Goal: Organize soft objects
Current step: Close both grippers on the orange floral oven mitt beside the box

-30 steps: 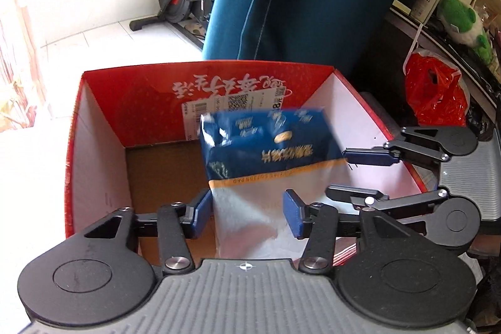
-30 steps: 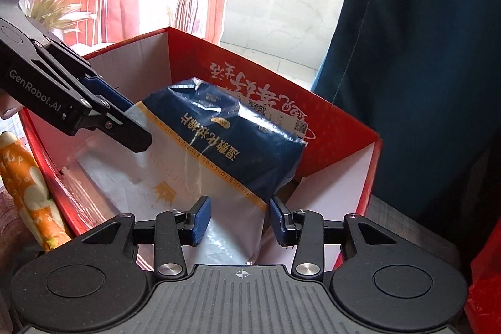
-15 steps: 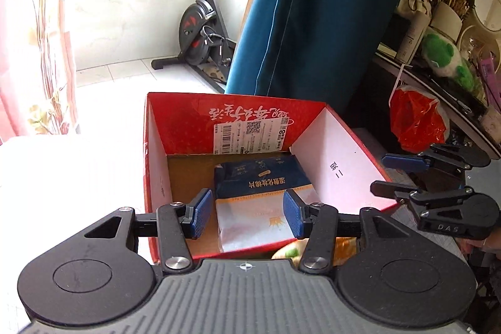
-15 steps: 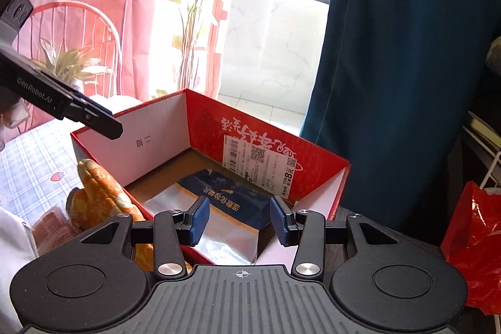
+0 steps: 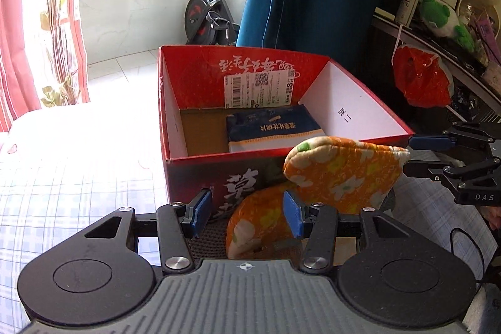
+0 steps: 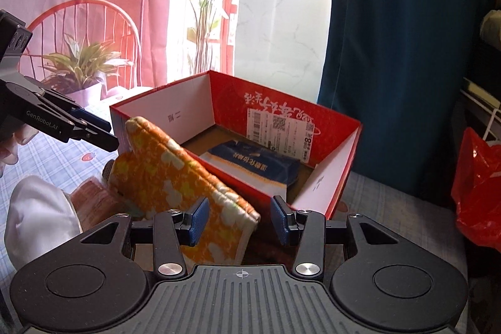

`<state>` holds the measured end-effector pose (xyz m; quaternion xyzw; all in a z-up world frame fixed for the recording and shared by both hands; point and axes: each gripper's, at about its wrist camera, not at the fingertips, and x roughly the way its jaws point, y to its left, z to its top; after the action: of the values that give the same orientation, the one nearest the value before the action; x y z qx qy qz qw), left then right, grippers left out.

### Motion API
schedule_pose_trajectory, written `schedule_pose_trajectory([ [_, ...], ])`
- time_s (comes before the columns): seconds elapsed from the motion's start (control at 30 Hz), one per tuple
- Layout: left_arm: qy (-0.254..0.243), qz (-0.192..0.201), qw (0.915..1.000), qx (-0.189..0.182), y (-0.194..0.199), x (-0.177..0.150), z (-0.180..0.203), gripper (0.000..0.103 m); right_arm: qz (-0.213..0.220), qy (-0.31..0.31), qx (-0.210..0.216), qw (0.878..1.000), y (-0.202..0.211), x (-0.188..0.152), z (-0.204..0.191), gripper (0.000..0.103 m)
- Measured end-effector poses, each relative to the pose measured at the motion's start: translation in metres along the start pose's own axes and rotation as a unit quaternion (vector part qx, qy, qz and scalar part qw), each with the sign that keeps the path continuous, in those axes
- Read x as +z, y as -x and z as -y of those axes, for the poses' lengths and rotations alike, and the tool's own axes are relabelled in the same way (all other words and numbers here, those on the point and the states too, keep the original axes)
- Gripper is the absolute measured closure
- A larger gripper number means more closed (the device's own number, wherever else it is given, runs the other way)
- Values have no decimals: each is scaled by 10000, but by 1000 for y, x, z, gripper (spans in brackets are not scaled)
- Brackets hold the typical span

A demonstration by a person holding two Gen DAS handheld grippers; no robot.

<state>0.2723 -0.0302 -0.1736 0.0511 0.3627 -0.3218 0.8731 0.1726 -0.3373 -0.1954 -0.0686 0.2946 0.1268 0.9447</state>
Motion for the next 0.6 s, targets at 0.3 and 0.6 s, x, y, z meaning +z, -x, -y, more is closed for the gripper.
schedule_pose_trajectory([
  [0.3, 24, -369, 9993, -30, -35, -14, -3, 50, -431, -394, 117, 9982, -28, -26, 2, 62],
  [0.6, -63, -465, 9989, -78, -56, -12, 2, 50, -524, -683, 269, 9959, -55, -26, 0, 63],
])
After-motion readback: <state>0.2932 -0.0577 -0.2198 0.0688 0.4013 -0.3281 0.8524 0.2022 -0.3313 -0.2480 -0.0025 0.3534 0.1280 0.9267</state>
